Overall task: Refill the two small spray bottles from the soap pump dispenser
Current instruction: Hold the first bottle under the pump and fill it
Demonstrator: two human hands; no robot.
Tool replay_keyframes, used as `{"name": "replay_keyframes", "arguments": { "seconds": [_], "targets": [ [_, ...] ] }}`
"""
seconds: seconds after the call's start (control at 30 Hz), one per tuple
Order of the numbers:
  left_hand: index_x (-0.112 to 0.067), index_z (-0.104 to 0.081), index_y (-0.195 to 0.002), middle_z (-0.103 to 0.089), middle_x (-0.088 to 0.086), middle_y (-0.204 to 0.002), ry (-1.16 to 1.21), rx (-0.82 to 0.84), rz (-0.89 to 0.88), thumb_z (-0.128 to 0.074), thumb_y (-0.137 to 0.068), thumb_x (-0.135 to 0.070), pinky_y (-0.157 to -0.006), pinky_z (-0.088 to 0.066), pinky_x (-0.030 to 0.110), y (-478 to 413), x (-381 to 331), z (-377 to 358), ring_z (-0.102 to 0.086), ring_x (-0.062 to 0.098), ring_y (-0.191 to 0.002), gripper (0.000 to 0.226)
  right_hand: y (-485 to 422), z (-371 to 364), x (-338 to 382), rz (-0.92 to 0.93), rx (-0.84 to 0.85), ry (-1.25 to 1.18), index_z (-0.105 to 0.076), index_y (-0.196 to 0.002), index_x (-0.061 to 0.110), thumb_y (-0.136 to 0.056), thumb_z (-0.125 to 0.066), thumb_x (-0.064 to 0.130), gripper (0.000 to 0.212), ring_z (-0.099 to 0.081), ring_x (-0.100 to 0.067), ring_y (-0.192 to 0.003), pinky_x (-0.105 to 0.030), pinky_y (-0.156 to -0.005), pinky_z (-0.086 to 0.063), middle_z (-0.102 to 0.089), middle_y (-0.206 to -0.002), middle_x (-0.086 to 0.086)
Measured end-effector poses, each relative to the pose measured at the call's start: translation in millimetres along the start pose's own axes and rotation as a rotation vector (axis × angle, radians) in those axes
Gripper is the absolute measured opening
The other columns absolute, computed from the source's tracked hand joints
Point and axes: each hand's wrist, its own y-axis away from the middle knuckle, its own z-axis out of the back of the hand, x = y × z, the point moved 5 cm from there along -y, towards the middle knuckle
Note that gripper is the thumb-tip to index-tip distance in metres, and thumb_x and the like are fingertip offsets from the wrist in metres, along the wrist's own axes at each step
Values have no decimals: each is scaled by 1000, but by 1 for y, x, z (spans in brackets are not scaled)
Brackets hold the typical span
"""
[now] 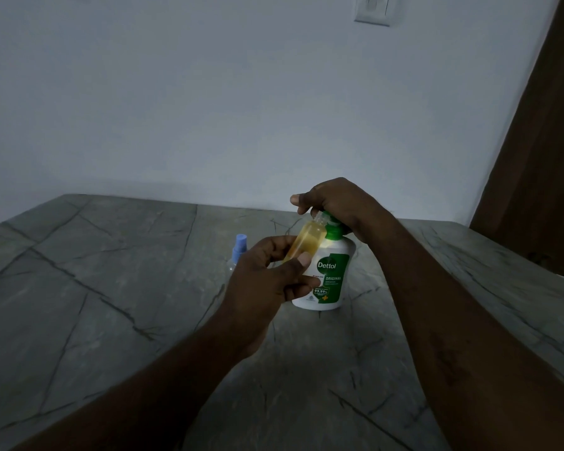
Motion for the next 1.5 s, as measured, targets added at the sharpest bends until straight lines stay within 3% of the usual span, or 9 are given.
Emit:
{"name": "replay_keyframes", "arguments": {
  "seconds": [0.23, 0.53, 0.7, 0.83, 1.1, 1.2, 1.3, 1.4, 1.5],
  "targets": [
    [-7, -62, -121, -76, 12, -106, 5, 3, 10, -67, -93, -13, -68, -61, 29, 0, 1, 0, -77, 28, -82, 29, 0, 1, -2, 28, -42, -5, -80, -83, 15, -86, -73, 55, 41, -61, -18, -75, -32, -70, -49, -69, -88, -2],
    [-12, -64, -121, -76, 4, -105, -43, -26, -51, -67, -93, -16, -66, -58, 29, -1, -2, 3, -75, 24, -77, 28, 3, 5, -1, -11, -43, -350, -78, -78, 14, -85, -71, 62, 49, -54, -14, -66, -31, -65, -44, -61, -67, 2],
    [-12, -66, -119, -77, 2, -102, -20, -33, -51, -68, -93, -16, -67, -58, 27, -2, -3, 4, -74, 20, -76, 26, 2, 6, -2, 7, -92, -435, -76, -72, 16, -84, -61, 76, 63, -52, -14, -59, -33, -63, -44, -60, -67, 0],
    [-12, -66, -119, -77, 1, -99, -24, -35, -62, -67, -93, -16, -66, -58, 26, -2, -2, 4, -74, 20, -75, 26, 7, 3, -8, 49, -109, -523, -74, -73, 12, -88, -58, 74, 66, -52, -11, -55, -30, -62, -44, -58, -66, -1],
    [-12, -65, -117, -77, 6, -102, -65, -59, -58, -64, -96, -16, -60, -55, 23, 2, -5, 1, -72, 16, -69, 22, 29, 3, -27, 92, -317, -473, -74, -81, 13, -96, -38, 76, 74, -66, -16, -71, -37, -77, -53, -71, -73, -3],
    [-13, -65, -114, -77, 3, -100, -123, -69, -92, -64, -96, -17, -61, -57, 24, 4, -9, -1, -74, 19, -70, 18, 42, -8, -39, 101, -402, -425, -75, -83, 21, -91, -32, 80, 73, -73, -20, -82, -45, -87, -57, -77, -83, 0],
    [-14, -65, -114, -77, 3, -98, -189, -90, -135, -66, -95, -19, -62, -59, 26, 6, -14, -1, -75, 23, -72, 20, 56, -20, -49, 106, -438, -463, -73, -99, 23, -89, -33, 81, 72, -73, -18, -92, -44, -90, -57, -77, -95, 1],
    [-14, -64, -115, -76, 3, -98, -290, -123, -181, -72, -92, -23, -61, -61, 32, 9, -20, 0, -75, 24, -68, 26, 69, -24, -53, 163, -433, -401, -66, -108, 18, -101, -46, 60, 47, -68, -2, -88, -34, -83, -55, -72, -96, 3],
    [-16, -63, -111, -75, 0, -98, -339, -132, -200, -76, -88, -25, -55, -59, 30, 13, -23, 2, -74, 22, -62, 27, 72, -25, -60, 205, -365, -212, -56, -112, 26, -95, -66, 47, 28, -67, 1, -88, -27, -78, -55, -71, -99, 9]
  ]
}}
